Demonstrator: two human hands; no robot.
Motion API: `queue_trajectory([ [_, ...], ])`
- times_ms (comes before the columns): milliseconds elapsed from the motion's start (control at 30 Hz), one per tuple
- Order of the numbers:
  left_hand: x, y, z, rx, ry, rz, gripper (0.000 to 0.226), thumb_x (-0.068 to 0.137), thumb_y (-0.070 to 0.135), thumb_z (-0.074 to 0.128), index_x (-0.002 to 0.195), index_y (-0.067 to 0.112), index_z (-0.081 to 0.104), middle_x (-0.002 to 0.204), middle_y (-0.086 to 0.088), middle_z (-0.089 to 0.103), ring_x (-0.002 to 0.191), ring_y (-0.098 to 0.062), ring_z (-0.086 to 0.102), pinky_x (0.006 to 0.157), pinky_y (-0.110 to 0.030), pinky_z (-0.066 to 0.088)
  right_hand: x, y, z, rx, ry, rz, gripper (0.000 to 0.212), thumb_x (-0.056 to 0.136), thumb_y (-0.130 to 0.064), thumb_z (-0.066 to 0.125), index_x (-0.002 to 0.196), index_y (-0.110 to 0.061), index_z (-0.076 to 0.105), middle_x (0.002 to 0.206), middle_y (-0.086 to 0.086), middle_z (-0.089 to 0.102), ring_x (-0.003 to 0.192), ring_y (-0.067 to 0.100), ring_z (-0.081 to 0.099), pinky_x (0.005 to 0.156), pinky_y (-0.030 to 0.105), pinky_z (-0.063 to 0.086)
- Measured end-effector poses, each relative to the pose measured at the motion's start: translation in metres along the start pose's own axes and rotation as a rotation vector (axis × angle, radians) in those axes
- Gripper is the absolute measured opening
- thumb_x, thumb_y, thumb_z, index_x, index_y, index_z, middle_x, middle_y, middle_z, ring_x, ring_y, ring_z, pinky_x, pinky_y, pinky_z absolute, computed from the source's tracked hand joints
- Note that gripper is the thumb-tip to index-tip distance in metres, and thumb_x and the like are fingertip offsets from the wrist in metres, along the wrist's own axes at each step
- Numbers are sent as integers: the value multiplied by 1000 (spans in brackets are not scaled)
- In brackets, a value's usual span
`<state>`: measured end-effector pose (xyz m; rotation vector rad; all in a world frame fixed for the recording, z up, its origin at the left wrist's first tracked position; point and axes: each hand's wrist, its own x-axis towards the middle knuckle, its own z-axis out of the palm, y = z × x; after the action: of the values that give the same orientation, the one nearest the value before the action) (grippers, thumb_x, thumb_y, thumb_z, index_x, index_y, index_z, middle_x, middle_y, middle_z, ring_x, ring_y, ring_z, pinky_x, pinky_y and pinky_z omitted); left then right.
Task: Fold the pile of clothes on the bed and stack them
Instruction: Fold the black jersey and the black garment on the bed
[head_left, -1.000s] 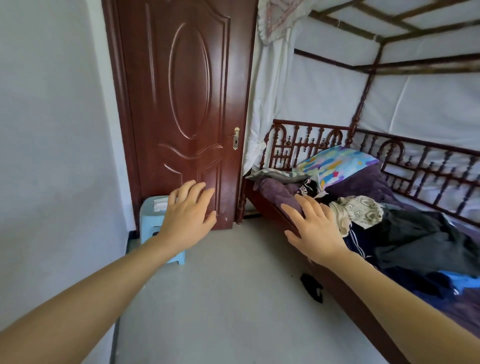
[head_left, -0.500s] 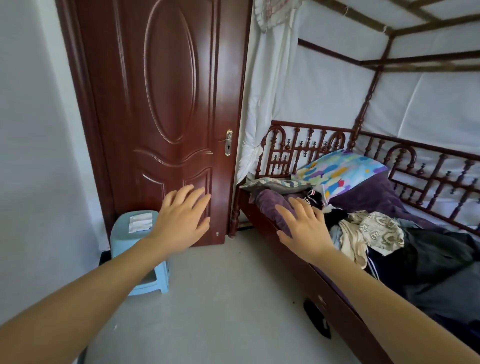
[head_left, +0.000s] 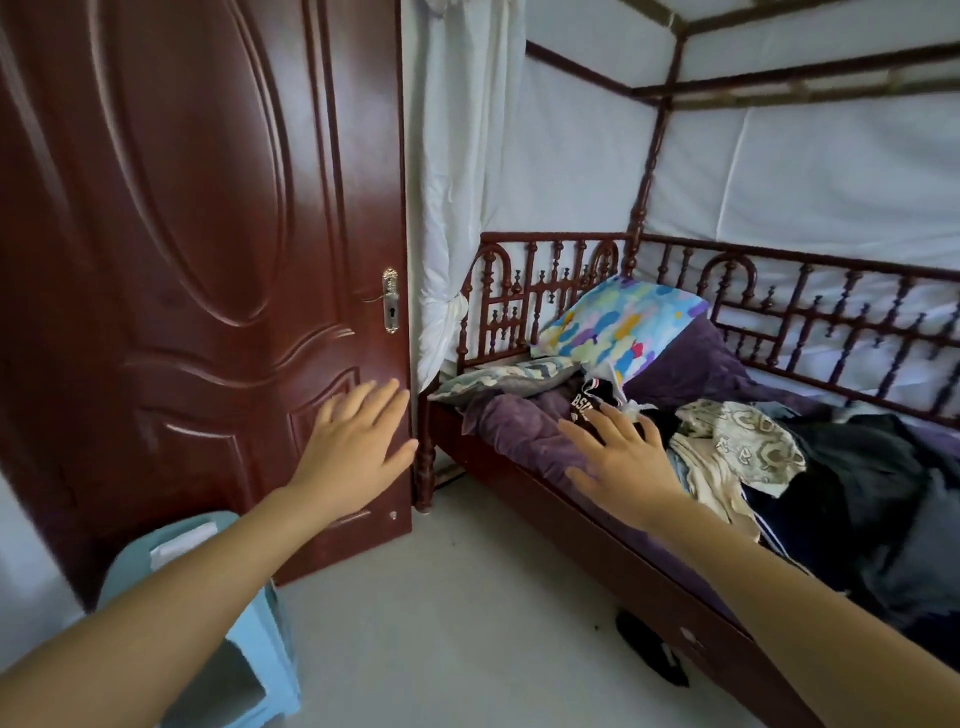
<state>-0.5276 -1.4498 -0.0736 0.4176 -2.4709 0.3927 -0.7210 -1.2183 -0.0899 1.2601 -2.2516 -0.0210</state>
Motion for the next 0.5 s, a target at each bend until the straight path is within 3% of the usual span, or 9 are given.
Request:
queue_trajectory([
  [200,67,-17,77,-136,27,126,56,80,43,37,105,5,69,106,-9,69,97,-28,67,74,-43,54,36,3,28,-30,-122,162,52,70,-52,36,115,-28,47,104,6,69,102,27,64,73,52,53],
  [267,88,-16,105,-189,31,153,55,78,42,37,104,5,69,104,-8,69,97,-27,66,73,-42,54,48,12,40,-52,-180,221,54,69,-51,45,115,-26,56,104,8,69,99,30,67,73,53,52],
  [367,124,-19,145,-218,32,192,54,77,41,37,104,7,69,104,-8,69,104,-23,54,74,-41,54,77,32,58,0,-240,296,53,72,-45,57,119,-21,64,119,12,63,112,35,59,89,58,43],
  [500,176,-36,188,-217,30,209,53,76,40,37,105,9,68,105,-5,68,104,-21,52,74,-41,54,123,55,95,-59,-261,323,49,59,-46,60,99,-21,72,99,9,70,91,30,69,70,53,52],
])
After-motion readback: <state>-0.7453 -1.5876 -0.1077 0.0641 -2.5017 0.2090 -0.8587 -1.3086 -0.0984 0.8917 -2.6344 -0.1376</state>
